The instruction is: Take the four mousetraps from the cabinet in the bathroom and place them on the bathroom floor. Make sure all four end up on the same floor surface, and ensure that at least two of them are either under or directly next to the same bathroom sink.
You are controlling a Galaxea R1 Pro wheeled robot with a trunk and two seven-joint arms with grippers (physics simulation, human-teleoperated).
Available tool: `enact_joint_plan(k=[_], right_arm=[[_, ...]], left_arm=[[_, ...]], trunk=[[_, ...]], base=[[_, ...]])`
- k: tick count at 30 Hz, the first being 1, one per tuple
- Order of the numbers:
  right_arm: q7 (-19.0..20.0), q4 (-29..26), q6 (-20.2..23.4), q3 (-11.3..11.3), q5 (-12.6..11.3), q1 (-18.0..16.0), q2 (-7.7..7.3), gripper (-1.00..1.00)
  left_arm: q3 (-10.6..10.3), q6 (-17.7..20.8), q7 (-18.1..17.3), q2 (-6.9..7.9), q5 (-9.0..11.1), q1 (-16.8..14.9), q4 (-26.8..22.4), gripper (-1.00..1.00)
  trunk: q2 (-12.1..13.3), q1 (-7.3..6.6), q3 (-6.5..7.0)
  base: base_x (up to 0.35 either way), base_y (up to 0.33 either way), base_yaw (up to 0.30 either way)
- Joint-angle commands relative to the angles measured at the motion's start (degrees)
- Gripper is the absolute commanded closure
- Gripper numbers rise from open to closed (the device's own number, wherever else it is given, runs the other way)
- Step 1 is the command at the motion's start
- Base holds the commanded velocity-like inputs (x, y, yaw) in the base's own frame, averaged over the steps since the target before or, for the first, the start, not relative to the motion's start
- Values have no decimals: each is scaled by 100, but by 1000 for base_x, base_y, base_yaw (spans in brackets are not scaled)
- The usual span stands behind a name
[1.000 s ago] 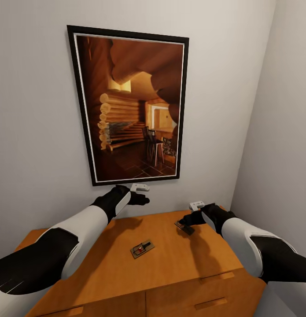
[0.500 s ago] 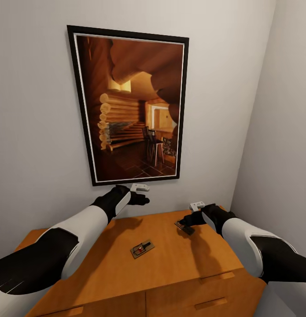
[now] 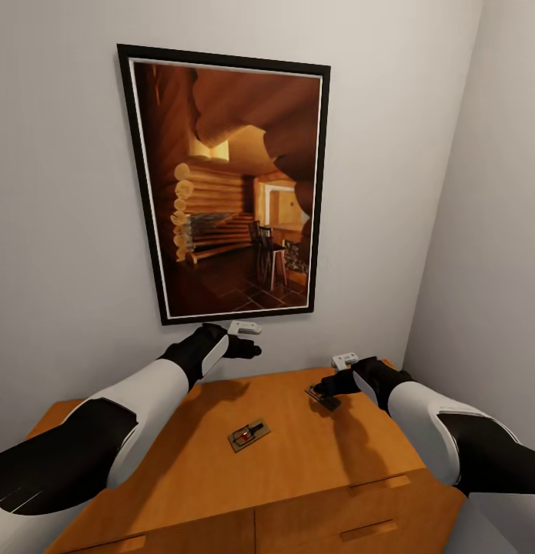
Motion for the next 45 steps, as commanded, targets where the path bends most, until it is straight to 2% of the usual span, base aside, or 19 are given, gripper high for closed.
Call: enact_joint_plan(k=[1, 21, 31, 45], right_arm=[[25, -14, 30, -40, 58, -1, -1, -100], [25, -13, 21, -40, 56, 0, -52, -100], [25, -13, 23, -40, 56, 0, -66, -100], [25, -13, 23, -40, 51, 0, -65, -100]], left_arm=[[-14, 20, 2, 0, 22, -6, -2, -100], [-14, 14, -5, 0, 27, -6, -6, -100], [-14, 14, -4, 0, 27, -6, -6, -100], [-14, 14, 1, 0, 27, -6, -6, -100]], trunk=[[-6, 1, -9], [-6, 1, -9], [-407, 220, -188], [-407, 220, -188]], base=[[0, 0, 0], [0, 0, 0], [0, 0, 0], [0, 0, 0]])
